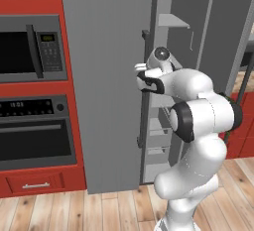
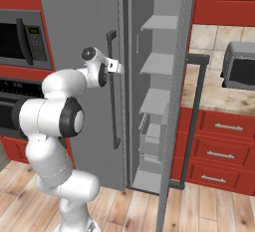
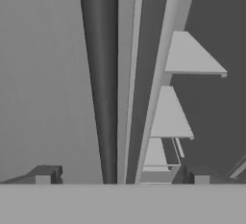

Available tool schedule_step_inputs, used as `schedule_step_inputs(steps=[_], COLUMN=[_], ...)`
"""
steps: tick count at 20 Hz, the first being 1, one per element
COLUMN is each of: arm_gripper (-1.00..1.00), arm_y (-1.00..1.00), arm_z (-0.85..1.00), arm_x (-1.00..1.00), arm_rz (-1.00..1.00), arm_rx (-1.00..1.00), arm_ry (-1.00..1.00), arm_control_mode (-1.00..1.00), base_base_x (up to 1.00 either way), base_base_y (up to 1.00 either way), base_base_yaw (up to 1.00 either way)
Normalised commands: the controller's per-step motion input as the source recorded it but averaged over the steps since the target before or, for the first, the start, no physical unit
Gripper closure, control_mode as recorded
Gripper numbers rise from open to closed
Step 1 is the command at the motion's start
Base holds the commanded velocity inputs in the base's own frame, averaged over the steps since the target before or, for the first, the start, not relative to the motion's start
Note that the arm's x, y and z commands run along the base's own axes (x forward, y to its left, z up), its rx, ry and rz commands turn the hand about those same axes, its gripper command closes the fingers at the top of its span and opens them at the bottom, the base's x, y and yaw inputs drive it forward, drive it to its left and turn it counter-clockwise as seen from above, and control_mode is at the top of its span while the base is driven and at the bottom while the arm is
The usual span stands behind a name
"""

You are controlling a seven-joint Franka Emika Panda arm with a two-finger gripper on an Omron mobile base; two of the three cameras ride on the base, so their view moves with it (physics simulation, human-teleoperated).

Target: Move the hot dog bun to the plate on the dining table and place the condiment next to that plate. Then navigate to the fridge and take the sausage and place it on the plate as well.

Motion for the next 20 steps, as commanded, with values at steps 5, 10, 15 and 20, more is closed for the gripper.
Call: schedule_step_inputs(steps=[5, 10, 15, 20], arm_gripper=[-1.00, -1.00, -1.00, -1.00], arm_y=[0.00, 0.03, 0.01, 0.02], arm_z=[0.00, 0.00, 0.00, -0.02], arm_x=[0.50, 0.59, 0.49, 0.51], arm_rz=[0.00, 0.00, 0.00, 0.00], arm_rx=[0.00, 0.00, 0.00, 0.00], arm_ry=[0.00, 0.00, 0.00, 0.00], arm_control_mode=[-1.00, -1.00, -1.00, -1.00], base_base_x=[0.00, 0.00, 0.00, 0.00], base_base_y=[0.00, 0.00, 0.00, 0.00], base_base_yaw=[0.00, 0.00, 0.00, 0.00])
